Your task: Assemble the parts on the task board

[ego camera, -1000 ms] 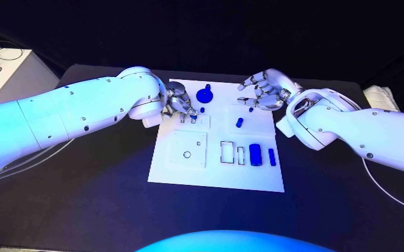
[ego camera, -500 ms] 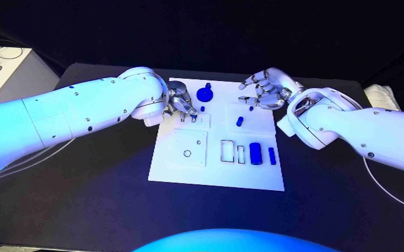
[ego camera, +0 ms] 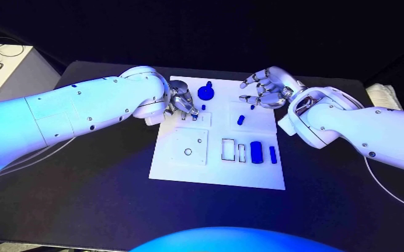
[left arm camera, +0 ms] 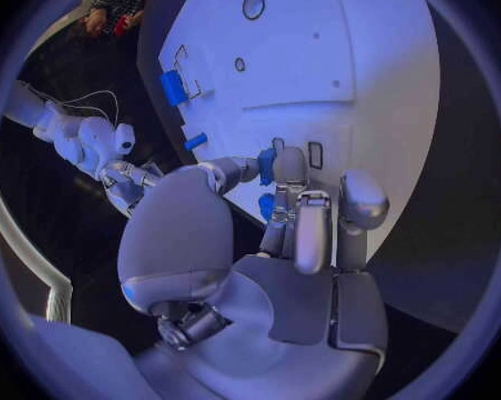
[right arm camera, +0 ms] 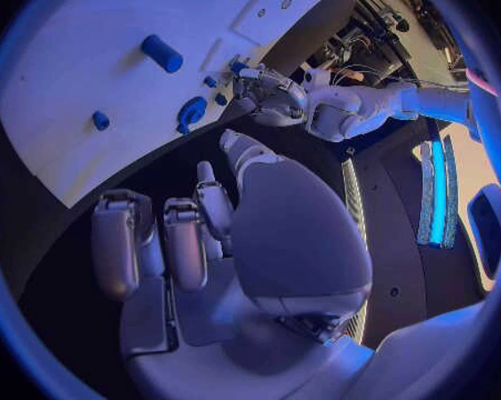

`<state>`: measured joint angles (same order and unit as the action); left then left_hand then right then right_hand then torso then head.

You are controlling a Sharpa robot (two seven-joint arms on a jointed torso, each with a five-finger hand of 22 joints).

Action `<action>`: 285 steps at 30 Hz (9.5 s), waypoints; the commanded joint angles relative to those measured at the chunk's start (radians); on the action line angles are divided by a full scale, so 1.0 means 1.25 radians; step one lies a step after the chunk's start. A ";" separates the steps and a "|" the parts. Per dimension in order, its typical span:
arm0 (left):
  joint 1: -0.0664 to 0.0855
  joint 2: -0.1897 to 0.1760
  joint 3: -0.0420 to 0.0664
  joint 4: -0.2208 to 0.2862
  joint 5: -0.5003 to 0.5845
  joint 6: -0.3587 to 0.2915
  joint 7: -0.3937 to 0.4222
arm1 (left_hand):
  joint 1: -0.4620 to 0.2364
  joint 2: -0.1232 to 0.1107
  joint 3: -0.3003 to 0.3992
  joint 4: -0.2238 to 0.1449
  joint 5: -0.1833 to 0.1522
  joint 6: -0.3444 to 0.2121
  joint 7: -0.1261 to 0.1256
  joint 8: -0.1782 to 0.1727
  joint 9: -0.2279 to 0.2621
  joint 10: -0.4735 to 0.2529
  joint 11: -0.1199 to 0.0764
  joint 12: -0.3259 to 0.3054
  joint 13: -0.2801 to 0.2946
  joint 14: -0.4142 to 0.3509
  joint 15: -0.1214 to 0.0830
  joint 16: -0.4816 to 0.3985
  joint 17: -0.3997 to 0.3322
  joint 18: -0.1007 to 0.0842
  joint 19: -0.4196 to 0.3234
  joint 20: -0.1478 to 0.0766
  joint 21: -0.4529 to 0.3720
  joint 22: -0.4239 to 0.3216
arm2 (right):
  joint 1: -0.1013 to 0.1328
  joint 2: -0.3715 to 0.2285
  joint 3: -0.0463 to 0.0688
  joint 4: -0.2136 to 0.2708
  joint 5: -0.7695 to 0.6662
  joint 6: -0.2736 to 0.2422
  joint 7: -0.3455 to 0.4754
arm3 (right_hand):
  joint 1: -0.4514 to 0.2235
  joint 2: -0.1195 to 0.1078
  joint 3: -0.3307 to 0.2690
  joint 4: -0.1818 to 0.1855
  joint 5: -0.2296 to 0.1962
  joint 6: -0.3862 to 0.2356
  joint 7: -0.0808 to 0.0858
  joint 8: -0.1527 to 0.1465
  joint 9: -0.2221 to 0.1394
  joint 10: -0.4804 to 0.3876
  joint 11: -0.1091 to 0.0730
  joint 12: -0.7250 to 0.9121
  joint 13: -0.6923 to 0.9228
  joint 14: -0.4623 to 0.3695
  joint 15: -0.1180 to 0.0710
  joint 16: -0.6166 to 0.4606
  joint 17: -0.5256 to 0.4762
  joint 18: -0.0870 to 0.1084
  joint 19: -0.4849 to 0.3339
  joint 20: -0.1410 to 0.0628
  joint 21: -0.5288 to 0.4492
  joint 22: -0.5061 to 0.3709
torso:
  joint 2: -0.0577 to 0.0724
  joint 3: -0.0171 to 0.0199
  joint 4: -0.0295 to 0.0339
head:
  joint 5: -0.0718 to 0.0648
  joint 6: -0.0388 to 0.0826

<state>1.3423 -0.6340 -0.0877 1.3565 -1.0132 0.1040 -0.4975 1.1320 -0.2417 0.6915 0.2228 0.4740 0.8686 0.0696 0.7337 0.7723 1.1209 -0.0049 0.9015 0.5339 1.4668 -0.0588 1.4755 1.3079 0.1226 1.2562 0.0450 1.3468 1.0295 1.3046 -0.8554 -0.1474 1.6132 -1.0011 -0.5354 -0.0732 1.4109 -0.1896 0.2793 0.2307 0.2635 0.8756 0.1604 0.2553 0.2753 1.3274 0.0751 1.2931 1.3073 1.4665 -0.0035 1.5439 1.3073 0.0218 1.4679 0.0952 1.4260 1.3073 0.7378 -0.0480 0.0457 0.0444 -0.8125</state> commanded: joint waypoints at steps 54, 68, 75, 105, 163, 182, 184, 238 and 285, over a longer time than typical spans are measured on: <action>0.000 0.019 -0.005 -0.019 -0.029 0.109 -0.006 | -0.026 0.016 0.182 -0.185 0.011 0.020 -0.007 0.008 0.009 0.028 -0.006 0.016 0.010 0.048 -0.008 0.026 0.105 -0.010 0.006 -0.001 0.006 0.006 | -0.003 0.002 0.000 -0.003 0.002 -0.001 0.004 | -0.001 -0.009 0.011 0.002 0.004 0.006 0.000 0.004 -0.002 -0.003 -0.001 0.002 0.002 0.071 0.001 -0.005 0.165 0.014 0.031 0.003 -0.005 0.117 | 0.000 0.0009 0.0003 | 0.001 -0.014; 0.000 0.038 -0.005 -0.037 -0.029 0.077 -0.005 | -0.050 0.031 0.180 -0.176 0.006 0.030 -0.016 0.011 0.014 0.053 -0.014 0.028 0.025 0.056 -0.014 0.036 0.127 -0.012 0.011 -0.006 0.006 0.010 | -0.003 0.002 0.000 -0.003 0.004 -0.001 0.005 | -0.003 -0.008 0.013 0.003 0.006 0.006 0.000 0.005 -0.002 -0.003 -0.001 0.002 0.002 0.071 0.001 -0.006 0.164 0.014 0.031 0.002 -0.005 0.117 | 0.000 0.0006 -0.0001 | 0.000 -0.014; 0.000 0.045 -0.005 -0.043 -0.029 0.080 -0.006 | -0.055 0.035 0.180 -0.175 0.004 0.031 -0.017 0.011 0.015 0.056 -0.015 0.029 0.027 0.057 -0.015 0.038 0.130 -0.012 0.013 -0.007 0.007 0.013 | -0.003 0.002 0.000 -0.003 0.004 0.000 0.004 | -0.003 -0.008 0.013 0.003 0.006 0.006 0.000 0.005 -0.002 -0.003 -0.001 0.002 0.002 0.071 0.001 -0.006 0.164 0.014 0.031 0.002 -0.005 0.117 | 0.000 0.0007 0.0000 | -0.002 -0.015; -0.001 0.042 -0.008 -0.048 -0.036 0.082 -0.006 | -0.066 0.053 -0.086 -0.085 -0.116 0.057 -0.034 -0.019 0.007 0.073 -0.026 0.030 0.035 0.061 -0.025 0.041 0.143 -0.014 0.025 -0.017 -0.009 0.008 | -0.003 0.001 0.000 -0.004 0.007 0.005 0.005 | -0.004 -0.008 0.015 0.004 0.007 0.006 0.000 0.005 -0.003 -0.003 -0.001 0.001 0.000 0.071 0.001 -0.007 0.162 0.015 0.031 0.002 -0.007 0.115 | 0.000 -0.0001 0.0009 | -0.006 -0.018; 0.026 -0.022 0.075 -0.050 0.003 0.028 0.004 | -0.044 0.081 -0.285 0.055 -0.230 -0.045 0.017 -0.064 0.003 -0.046 0.020 0.035 0.013 -0.059 0.014 -0.148 -0.148 0.017 -0.081 0.018 -0.112 -0.159 | -0.007 -0.002 0.000 -0.012 0.071 -0.003 0.018 | -0.006 -0.008 0.028 0.007 0.018 0.005 0.000 0.005 -0.005 -0.003 -0.001 0.001 -0.001 0.070 0.000 -0.008 0.160 0.015 0.030 0.002 -0.009 0.114 | 0.001 0.0014 -0.0011 | -0.001 0.020; 0.048 0.075 0.079 -0.240 0.003 0.076 0.022 | -0.045 0.083 -0.290 0.056 -0.231 -0.055 0.025 -0.074 -0.006 -0.064 0.027 0.034 0.010 -0.067 0.020 -0.158 -0.169 0.021 -0.095 0.023 -0.128 -0.183 | -0.007 0.000 0.000 -0.010 0.074 0.003 0.025 | -0.008 -0.016 0.052 0.005 0.074 0.005 0.001 0.006 -0.008 -0.006 0.000 -0.001 -0.004 0.070 0.000 -0.010 0.159 0.015 0.030 0.002 -0.011 0.113 | 0.016 -0.0014 -0.0095 | 0.004 0.034; 0.048 0.084 0.079 -0.254 0.003 0.080 0.024 | -0.044 0.083 -0.290 0.056 -0.231 -0.055 0.025 -0.074 -0.006 -0.064 0.027 0.034 0.010 -0.068 0.020 -0.160 -0.171 0.022 -0.096 0.024 -0.128 -0.184 | -0.007 0.000 0.000 -0.010 0.076 0.003 0.027 | -0.008 -0.017 0.052 0.005 0.074 0.005 0.002 0.006 -0.009 -0.011 0.000 -0.007 -0.010 0.068 0.000 -0.013 0.153 0.017 0.027 0.002 -0.018 0.108 | 0.018 -0.0017 -0.0113 | 0.006 0.035; 0.042 0.116 0.063 -0.318 0.027 0.172 0.027 | -0.010 0.091 -0.288 0.053 -0.229 -0.055 0.029 -0.075 -0.016 -0.076 0.031 0.042 0.008 -0.011 0.026 -0.048 -0.014 0.022 -0.097 0.030 -0.132 -0.185 | -0.007 0.005 0.000 -0.011 0.079 0.010 0.025 | -0.010 -0.019 0.056 0.006 0.074 0.004 0.002 0.006 -0.009 -0.017 0.000 -0.013 -0.015 0.066 0.000 -0.019 0.143 0.020 0.022 0.002 -0.029 0.100 | 0.026 -0.0001 -0.0146 | 0.008 0.032; 0.042 0.006 0.057 -0.158 0.122 0.055 0.042 | 0.029 0.045 0.189 -0.153 -0.158 -0.036 0.009 0.017 0.035 -0.037 0.009 0.052 -0.033 0.020 0.006 0.004 0.050 0.009 -0.053 0.013 -0.069 -0.099 | -0.007 0.001 0.000 -0.022 0.058 0.016 0.018 | -0.018 -0.020 0.061 0.009 0.073 0.005 0.002 0.007 -0.010 -0.013 0.000 -0.010 -0.013 0.065 0.000 -0.021 0.141 0.020 0.023 0.002 -0.029 0.100 | 0.016 0.0005 -0.0058 | 0.012 0.027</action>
<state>1.3948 -0.6226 -0.0171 1.1434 -0.8792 0.2038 -0.4576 1.1766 -0.1861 0.7547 0.2016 0.2718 0.8140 0.0819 0.7545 0.7890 1.0663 0.0067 0.9614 0.4929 1.4672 -0.0446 1.4780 1.3075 0.1383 1.1816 0.0625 1.2568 0.9035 1.2966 -0.8540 -0.1475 1.5854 -0.9173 -0.5231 -0.0521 1.3937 -0.2068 0.3510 0.2416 0.3507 0.8756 0.1604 0.2592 0.2638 1.3137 0.0724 1.2814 1.2915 1.4665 -0.0035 1.5206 1.3074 0.0376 1.4679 0.0952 1.3921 1.3073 0.7605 -0.0476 0.0355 0.0608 -0.7771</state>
